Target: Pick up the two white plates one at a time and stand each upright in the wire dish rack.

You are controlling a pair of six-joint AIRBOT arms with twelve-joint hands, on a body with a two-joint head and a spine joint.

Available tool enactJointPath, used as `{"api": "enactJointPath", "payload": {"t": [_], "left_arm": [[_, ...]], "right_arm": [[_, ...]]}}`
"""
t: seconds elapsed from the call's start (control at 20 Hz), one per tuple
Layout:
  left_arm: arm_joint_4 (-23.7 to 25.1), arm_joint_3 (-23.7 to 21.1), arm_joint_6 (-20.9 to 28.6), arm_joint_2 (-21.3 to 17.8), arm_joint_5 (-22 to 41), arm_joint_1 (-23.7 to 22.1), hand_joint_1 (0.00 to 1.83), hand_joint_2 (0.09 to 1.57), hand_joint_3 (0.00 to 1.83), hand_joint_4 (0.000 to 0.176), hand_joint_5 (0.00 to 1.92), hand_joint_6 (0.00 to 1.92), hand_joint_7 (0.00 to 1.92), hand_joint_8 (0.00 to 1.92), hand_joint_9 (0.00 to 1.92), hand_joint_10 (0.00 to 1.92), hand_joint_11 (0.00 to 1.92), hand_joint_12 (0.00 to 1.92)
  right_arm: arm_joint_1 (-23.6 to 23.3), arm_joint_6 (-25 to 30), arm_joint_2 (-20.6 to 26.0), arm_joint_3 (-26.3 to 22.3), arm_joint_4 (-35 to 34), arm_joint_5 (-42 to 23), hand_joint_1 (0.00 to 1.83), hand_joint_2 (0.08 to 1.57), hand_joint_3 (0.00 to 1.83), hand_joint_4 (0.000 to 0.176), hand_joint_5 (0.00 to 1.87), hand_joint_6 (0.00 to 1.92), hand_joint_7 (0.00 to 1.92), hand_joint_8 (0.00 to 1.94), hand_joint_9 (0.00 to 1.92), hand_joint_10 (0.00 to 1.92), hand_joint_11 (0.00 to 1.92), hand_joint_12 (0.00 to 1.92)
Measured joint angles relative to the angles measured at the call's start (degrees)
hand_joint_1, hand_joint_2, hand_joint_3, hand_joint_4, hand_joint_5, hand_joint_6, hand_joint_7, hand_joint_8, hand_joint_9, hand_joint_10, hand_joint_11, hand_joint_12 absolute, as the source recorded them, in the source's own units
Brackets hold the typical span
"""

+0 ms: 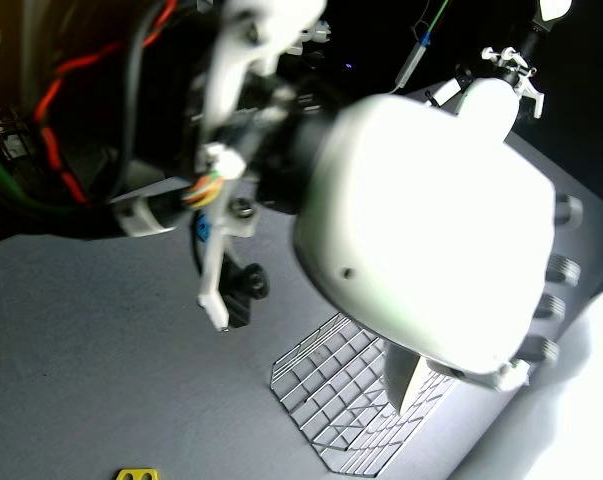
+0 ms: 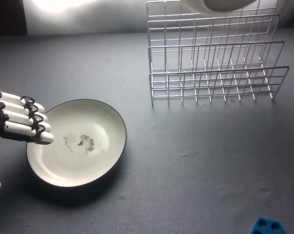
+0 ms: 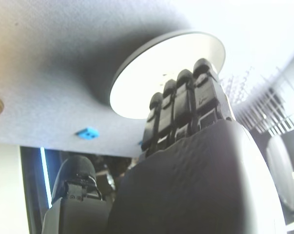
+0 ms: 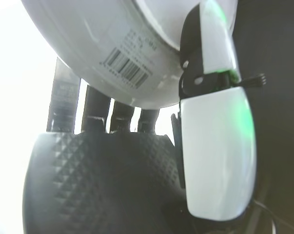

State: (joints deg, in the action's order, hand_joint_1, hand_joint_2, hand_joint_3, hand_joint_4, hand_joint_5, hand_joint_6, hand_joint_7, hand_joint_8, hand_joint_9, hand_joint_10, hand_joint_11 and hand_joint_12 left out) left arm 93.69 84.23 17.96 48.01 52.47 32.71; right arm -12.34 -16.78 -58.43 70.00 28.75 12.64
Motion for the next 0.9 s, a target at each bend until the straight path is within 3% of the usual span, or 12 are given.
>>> {"api": "enactJointPath", "payload": {"t": [0.2, 0.3, 0.4, 0.75, 0.9], "left_arm": [[-0.11, 0.63, 0.02, 0.37, -0.79, 0.42, 0.0, 1.13, 0.0, 0.0, 0.08, 0.01, 0.08, 0.01, 0.05, 0.01, 0.02, 0.03], [-0.02, 0.83, 0.02, 0.79, -1.46, 0.66, 0.0, 1.12, 0.0, 0.0, 0.08, 0.01, 0.08, 0.0, 0.05, 0.0, 0.02, 0.04], [0.04, 1.01, 0.0, 0.83, -1.53, 0.68, 0.0, 1.13, 0.0, 0.0, 0.05, 0.0, 0.05, 0.0, 0.01, 0.0, 0.0, 0.01], [0.0, 1.49, 0.02, 1.11, -2.75, 1.46, 0.0, 1.13, 0.0, 0.0, 0.07, 0.01, 0.08, 0.01, 0.05, 0.01, 0.02, 0.01], [0.35, 2.25, 0.02, 1.49, -3.37, 1.64, 0.0, 1.13, 0.0, 0.0, 0.06, 0.0, 0.06, 0.0, 0.03, 0.0, 0.0, 0.0]], "right_arm": [[-2.32, -4.31, -1.6, 0.0, -0.42, 6.12, 1.22, 1.1, 0.0, 0.028, 1.01, 0.97, 1.02, 0.89, 1.2, 0.0, 0.75, 0.98], [-2.43, -4.52, -2.1, 0.07, -0.44, 6.6, 1.23, 1.07, 0.0, 0.033, 1.08, 0.86, 1.09, 0.78, 1.24, 0.01, 0.81, 0.96], [-2.43, -4.52, -2.54, 0.04, -0.35, 7.23, 1.22, 1.09, 0.0, 0.032, 1.03, 0.94, 1.04, 0.86, 1.21, 0.0, 0.77, 0.96], [-3.96, -4.57, -2.86, -0.02, 3.52, 8.07, 1.23, 1.08, 0.0, 0.03, 1.06, 0.9, 1.07, 0.8, 1.23, 0.0, 0.8, 0.91], [-3.96, -4.59, -0.5, -2.38, 3.13, 8.68, 1.23, 1.08, 0.0, 0.031, 1.05, 0.91, 1.07, 0.8, 1.22, 0.01, 0.81, 0.91]]}}
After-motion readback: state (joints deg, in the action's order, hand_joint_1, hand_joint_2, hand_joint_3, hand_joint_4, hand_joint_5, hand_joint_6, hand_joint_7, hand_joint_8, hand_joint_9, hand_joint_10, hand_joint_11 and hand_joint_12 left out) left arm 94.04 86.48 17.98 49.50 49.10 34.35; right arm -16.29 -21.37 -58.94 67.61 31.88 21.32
